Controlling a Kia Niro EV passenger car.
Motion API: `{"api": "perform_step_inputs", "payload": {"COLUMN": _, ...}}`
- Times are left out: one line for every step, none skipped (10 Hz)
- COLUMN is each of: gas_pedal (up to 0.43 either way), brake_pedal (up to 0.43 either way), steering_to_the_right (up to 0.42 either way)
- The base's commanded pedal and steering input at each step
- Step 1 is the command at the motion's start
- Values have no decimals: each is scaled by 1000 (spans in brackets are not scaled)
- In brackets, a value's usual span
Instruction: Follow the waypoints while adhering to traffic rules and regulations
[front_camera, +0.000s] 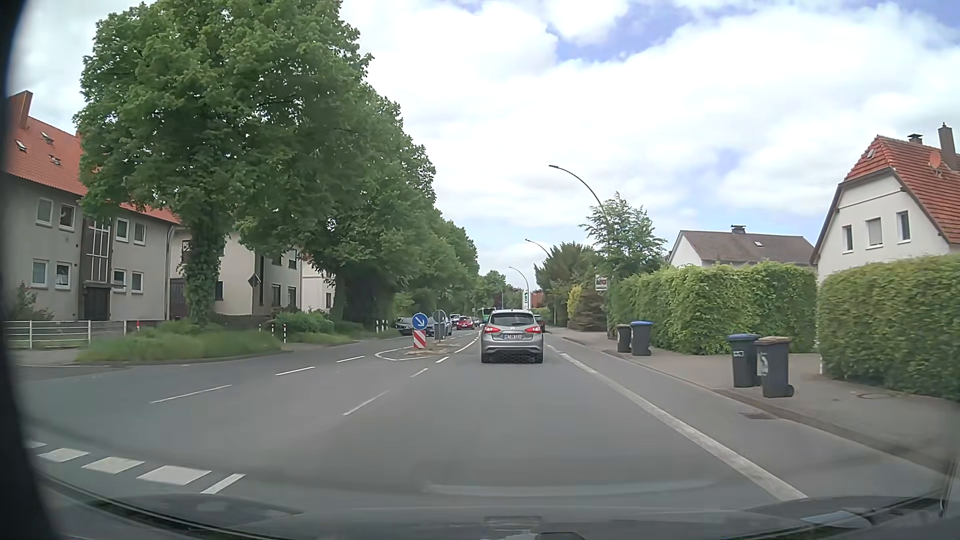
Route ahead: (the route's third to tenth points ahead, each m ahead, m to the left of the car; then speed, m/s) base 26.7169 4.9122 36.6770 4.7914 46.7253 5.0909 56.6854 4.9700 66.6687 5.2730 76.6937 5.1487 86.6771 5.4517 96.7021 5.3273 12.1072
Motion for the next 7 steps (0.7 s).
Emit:
{"api": "perform_step_inputs", "payload": {"gas_pedal": 169, "brake_pedal": 0, "steering_to_the_right": -2}}
{"api": "perform_step_inputs", "payload": {"gas_pedal": 150, "brake_pedal": 0, "steering_to_the_right": -2}}
{"api": "perform_step_inputs", "payload": {"gas_pedal": 130, "brake_pedal": 0, "steering_to_the_right": -3}}
{"api": "perform_step_inputs", "payload": {"gas_pedal": 47, "brake_pedal": 0, "steering_to_the_right": -2}}
{"api": "perform_step_inputs", "payload": {"gas_pedal": 0, "brake_pedal": 0, "steering_to_the_right": -2}}
{"api": "perform_step_inputs", "payload": {"gas_pedal": 0, "brake_pedal": 0, "steering_to_the_right": -3}}
{"api": "perform_step_inputs", "payload": {"gas_pedal": 0, "brake_pedal": 0, "steering_to_the_right": -2}}
